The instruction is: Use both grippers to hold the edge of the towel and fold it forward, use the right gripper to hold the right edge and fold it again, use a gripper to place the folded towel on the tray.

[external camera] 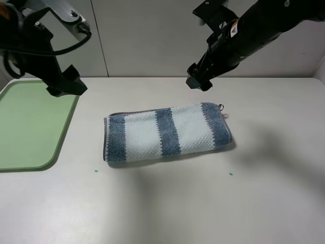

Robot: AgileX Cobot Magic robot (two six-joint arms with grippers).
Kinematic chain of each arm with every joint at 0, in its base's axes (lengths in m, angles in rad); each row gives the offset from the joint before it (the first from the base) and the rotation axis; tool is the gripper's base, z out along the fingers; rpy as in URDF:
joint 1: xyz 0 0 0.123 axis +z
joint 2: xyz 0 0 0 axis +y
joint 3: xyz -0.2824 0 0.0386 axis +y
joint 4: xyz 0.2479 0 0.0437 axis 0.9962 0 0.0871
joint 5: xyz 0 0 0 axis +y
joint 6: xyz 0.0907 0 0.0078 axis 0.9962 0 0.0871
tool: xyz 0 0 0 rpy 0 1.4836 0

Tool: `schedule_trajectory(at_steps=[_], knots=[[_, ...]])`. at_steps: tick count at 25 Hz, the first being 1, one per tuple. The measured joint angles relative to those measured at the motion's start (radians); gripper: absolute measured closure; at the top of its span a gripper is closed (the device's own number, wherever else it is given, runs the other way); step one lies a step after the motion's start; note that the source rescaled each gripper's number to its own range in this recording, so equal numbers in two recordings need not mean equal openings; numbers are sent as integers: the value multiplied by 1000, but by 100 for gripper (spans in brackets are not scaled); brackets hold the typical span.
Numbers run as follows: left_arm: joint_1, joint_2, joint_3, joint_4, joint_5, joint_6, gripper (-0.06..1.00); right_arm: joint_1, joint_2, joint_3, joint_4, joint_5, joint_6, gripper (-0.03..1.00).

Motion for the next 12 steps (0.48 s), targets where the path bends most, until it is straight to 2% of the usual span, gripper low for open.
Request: schedule_trajectory(at_steps=[8,12], knots=[[5,-180,0,0,239,-49,-5,0,-6,0,79,171,66,-3],[5,-262,0,0,325,-105,-5,0,-6,0,136,194,128,-3]])
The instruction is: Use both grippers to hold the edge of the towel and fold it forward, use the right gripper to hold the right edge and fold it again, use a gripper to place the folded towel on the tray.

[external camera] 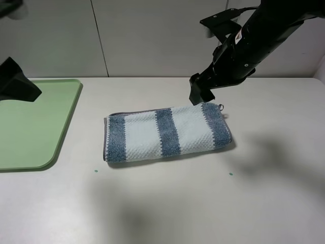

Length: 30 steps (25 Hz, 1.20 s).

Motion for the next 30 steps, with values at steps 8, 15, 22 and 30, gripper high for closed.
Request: schedule_trajectory(at_steps=[8,15,22,30], knots=[[0,-131,0,0,73,-98,-5,0,0,0,149,-36,77,-3],[0,-202,0,13,124,-153,-5,0,4,0,254,-117,108,-3],[0,-210,0,53,148,-202,-5,0,86,0,245,-102,206,-3],[0,-237,0,55,163,-222,-5,-4,202,0,201,-103,286,-3]])
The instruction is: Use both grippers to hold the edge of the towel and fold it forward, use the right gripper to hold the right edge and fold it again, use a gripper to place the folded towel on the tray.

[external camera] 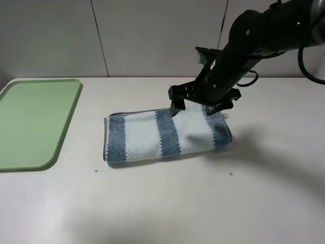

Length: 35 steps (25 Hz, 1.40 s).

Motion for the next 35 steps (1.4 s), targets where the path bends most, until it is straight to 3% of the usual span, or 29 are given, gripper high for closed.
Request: schedule_trajectory(at_steps=[11,21,35], knots=[[0,-64,1,1,10,-26,-5,-124,71,-6,-131,0,23,-3],[0,-64,1,-1,12,-33,-5,-133,160,-66,-220,1,12,-3],[0,-64,1,-6,37,-71,-5,-133,257,-125,-250,-1,12,-3]])
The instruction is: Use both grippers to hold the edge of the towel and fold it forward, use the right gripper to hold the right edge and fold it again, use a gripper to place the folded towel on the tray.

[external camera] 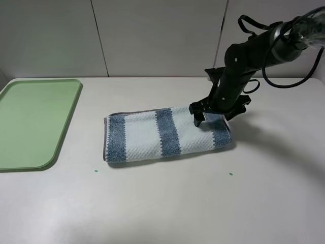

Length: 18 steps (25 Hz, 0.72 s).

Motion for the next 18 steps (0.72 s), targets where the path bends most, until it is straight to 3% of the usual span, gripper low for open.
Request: schedule_trajectory(at_steps=[18], knots=[[0,-254,220,-2,-72,-115,-5,0,8,0,3,-191,-7,-3]])
